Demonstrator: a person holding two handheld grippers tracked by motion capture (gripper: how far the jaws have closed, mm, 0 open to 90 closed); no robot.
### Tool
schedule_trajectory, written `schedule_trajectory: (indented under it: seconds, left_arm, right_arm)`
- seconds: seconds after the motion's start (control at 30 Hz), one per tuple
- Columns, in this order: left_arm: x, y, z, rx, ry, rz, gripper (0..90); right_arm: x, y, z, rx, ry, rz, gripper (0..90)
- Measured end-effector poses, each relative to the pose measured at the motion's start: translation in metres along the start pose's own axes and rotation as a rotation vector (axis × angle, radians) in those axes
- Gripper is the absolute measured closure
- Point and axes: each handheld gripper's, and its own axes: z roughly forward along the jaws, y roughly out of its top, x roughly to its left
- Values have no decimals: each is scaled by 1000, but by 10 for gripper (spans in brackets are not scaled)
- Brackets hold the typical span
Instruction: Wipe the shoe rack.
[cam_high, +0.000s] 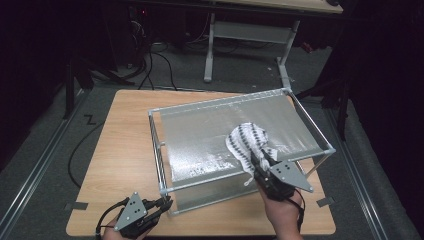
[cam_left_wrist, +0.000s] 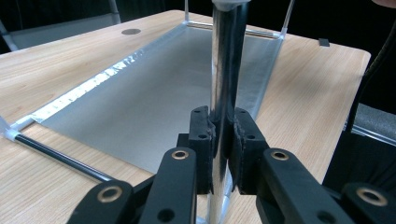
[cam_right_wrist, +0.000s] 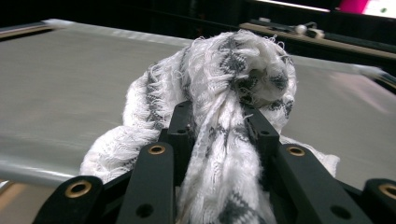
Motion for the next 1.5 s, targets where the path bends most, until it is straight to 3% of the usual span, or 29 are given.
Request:
schedule_trajectory:
  seconds: [0.33,0.53,0.77,1.07,1.5]
  left_arm:
    - [0,0,0,-3,4,0,807]
    - [1,0,0,-3,5,0,806]
    - [1,-1,0,-4,4,0,807]
    - [1,-1,1,-7,4,-1,807]
    - [1,-1,1,-9,10,3,807]
  right_arm:
    - [-65,-9,-8,6,-134,72,709]
    - [-94,-13,-15,9,-230,74,711]
    - [-123,-18,-25,5,-314,126,717]
    - [-128,-17,-18,15,-303,144,723]
    - [-111,-13,-9,22,-231,132,702]
